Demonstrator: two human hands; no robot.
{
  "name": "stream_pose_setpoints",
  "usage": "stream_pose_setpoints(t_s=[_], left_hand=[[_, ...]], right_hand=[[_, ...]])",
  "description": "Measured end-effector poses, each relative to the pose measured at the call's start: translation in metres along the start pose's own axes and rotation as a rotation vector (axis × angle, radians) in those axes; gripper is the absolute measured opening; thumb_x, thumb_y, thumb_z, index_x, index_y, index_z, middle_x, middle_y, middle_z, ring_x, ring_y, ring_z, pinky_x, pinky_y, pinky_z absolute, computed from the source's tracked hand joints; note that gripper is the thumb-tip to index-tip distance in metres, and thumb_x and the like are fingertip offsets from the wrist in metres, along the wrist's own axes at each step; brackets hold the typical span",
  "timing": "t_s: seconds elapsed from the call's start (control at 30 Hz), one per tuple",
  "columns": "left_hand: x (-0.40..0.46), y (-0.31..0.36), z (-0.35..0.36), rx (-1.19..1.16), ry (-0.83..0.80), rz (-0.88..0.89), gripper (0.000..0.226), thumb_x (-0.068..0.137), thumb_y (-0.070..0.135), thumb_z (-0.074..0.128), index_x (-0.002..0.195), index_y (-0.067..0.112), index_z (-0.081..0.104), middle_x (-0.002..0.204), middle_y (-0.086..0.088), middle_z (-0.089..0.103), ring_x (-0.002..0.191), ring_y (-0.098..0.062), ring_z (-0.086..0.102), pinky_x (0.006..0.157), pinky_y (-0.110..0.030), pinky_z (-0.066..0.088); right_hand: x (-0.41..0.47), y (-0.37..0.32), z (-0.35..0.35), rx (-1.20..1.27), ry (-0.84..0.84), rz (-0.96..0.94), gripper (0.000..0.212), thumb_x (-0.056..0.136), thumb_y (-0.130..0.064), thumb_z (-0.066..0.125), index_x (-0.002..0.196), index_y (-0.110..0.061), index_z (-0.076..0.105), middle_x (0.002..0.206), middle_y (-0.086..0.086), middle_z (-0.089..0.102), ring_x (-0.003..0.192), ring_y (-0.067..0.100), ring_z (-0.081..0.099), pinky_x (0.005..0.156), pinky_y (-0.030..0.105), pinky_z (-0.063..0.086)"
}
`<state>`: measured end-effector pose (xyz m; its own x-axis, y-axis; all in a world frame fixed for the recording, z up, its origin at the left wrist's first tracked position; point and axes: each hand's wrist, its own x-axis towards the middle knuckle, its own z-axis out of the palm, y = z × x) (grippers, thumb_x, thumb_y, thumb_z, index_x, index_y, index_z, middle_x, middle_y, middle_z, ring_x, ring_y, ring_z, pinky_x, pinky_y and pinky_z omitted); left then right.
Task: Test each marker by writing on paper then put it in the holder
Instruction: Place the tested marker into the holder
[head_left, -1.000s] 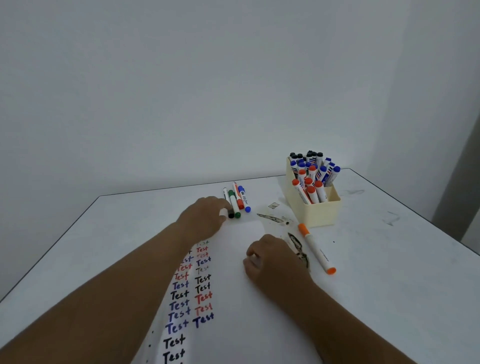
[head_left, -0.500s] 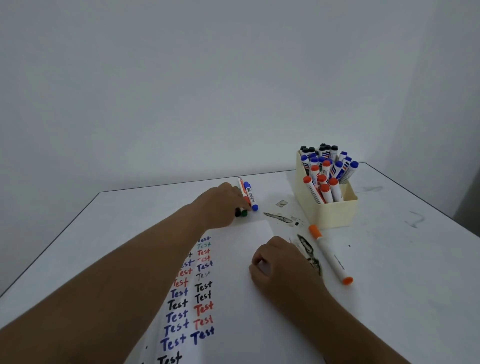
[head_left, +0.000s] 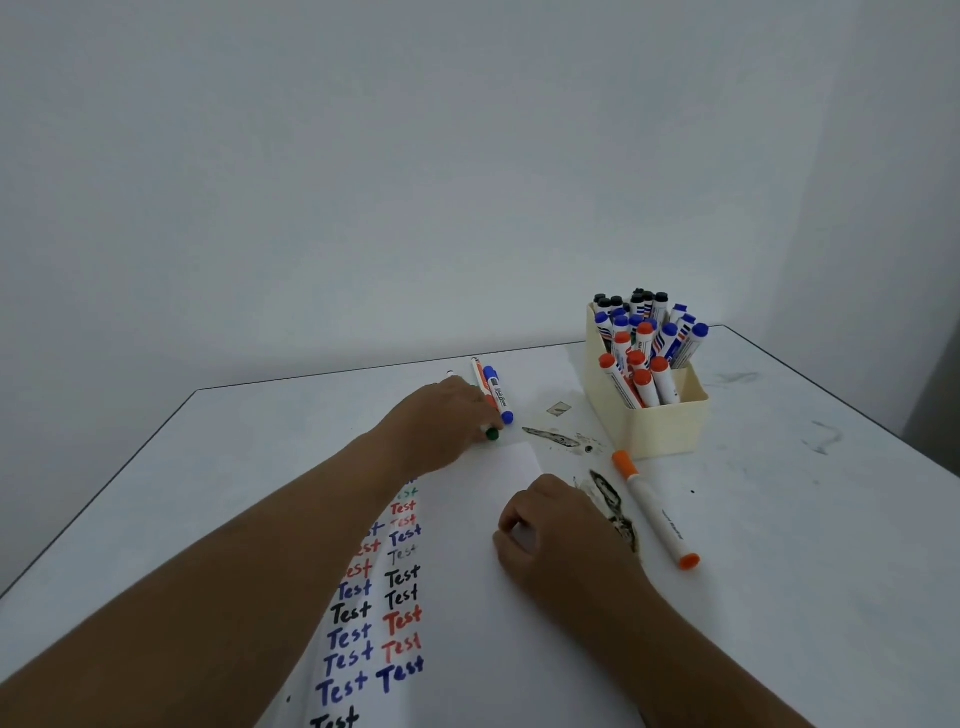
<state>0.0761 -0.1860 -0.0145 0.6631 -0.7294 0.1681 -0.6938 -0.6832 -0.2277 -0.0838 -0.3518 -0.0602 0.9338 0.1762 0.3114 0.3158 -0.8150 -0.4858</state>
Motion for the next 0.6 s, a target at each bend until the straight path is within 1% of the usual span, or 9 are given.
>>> stream_pose_setpoints(t_s=[0.07,0.1,0.23,0.3,0.37,0.4,0.47,0.53,0.6], left_hand=[[-0.001,-0.003,-0.003,0.041,0.089,0.033,0.030,0.099,0.030,0.059,0.128,0.023,0.064,0.126,-0.001,0.066,0.113,-0.021,0.056,0.098,-0.035,0.048],[-0.003,-0.003,-0.008,0.000,0.148,0.011,0.027,0.099,0.032,0.059,0.123,0.023,0.067,0.120,-0.001,0.068,0.109,-0.020,0.056,0.094,-0.034,0.049],[-0.019,0.004,-0.042,-0.322,0.420,-0.150,0.024,0.099,0.035,0.059,0.117,0.023,0.067,0.112,0.008,0.067,0.105,-0.009,0.056,0.089,-0.028,0.049],[-0.031,0.012,-0.060,-0.495,0.555,-0.227,0.021,0.098,0.033,0.060,0.117,0.024,0.063,0.113,0.012,0.067,0.104,-0.004,0.060,0.089,-0.024,0.051],[-0.047,0.022,-0.076,-0.736,0.656,-0.336,0.015,0.098,0.029,0.062,0.112,0.025,0.061,0.109,0.016,0.068,0.102,-0.001,0.064,0.087,-0.017,0.051],[-0.055,0.026,-0.083,-0.827,0.685,-0.377,0.013,0.097,0.027,0.063,0.109,0.026,0.061,0.105,0.016,0.069,0.100,-0.001,0.065,0.085,-0.014,0.050],[-0.071,0.034,-0.093,-0.908,0.697,-0.410,0.011,0.095,0.024,0.066,0.106,0.025,0.063,0.096,0.015,0.070,0.094,-0.002,0.066,0.080,-0.011,0.049],[-0.087,0.040,-0.098,-0.915,0.656,-0.387,0.011,0.094,0.023,0.067,0.104,0.023,0.065,0.090,0.014,0.070,0.089,-0.005,0.066,0.078,-0.012,0.050],[-0.102,0.046,-0.101,-0.885,0.617,-0.353,0.010,0.093,0.024,0.069,0.103,0.023,0.067,0.088,0.014,0.070,0.088,-0.006,0.067,0.077,-0.013,0.051]], right_hand=[[0.001,0.001,-0.001,0.010,-0.007,0.001,0.019,0.096,-0.041,0.055,0.101,-0.026,0.064,0.103,-0.007,0.053,0.099,0.012,0.049,0.086,0.024,0.042],[0.001,0.000,-0.002,0.014,-0.011,0.003,0.018,0.095,-0.041,0.055,0.101,-0.026,0.065,0.102,-0.008,0.053,0.098,0.011,0.050,0.087,0.025,0.043],[0.000,0.000,-0.004,0.040,-0.032,0.020,0.016,0.094,-0.041,0.055,0.099,-0.029,0.064,0.099,-0.011,0.052,0.095,0.008,0.049,0.084,0.023,0.043],[-0.001,0.000,-0.005,0.079,0.010,0.018,0.017,0.090,-0.044,0.054,0.099,-0.032,0.063,0.094,-0.014,0.051,0.089,0.003,0.048,0.078,0.020,0.040],[-0.003,-0.002,-0.007,0.124,0.067,0.034,0.009,0.091,-0.041,0.060,0.099,-0.038,0.059,0.091,-0.016,0.051,0.080,0.000,0.048,0.071,0.013,0.035],[-0.005,-0.005,-0.009,0.147,0.088,0.051,0.011,0.092,-0.038,0.063,0.100,-0.040,0.057,0.089,-0.017,0.052,0.076,0.000,0.049,0.067,0.012,0.035],[-0.007,-0.007,-0.011,0.203,0.144,0.057,0.017,0.091,-0.034,0.068,0.100,-0.040,0.055,0.083,-0.016,0.056,0.070,0.006,0.052,0.065,0.014,0.042],[-0.008,-0.009,-0.013,0.257,0.246,0.035,0.021,0.090,-0.031,0.072,0.101,-0.039,0.057,0.074,-0.014,0.057,0.064,0.010,0.053,0.062,0.025,0.052],[-0.010,-0.015,-0.016,0.289,0.281,0.013,0.027,0.088,-0.034,0.074,0.110,-0.038,0.059,0.070,-0.013,0.056,0.059,0.010,0.051,0.059,0.025,0.053]])
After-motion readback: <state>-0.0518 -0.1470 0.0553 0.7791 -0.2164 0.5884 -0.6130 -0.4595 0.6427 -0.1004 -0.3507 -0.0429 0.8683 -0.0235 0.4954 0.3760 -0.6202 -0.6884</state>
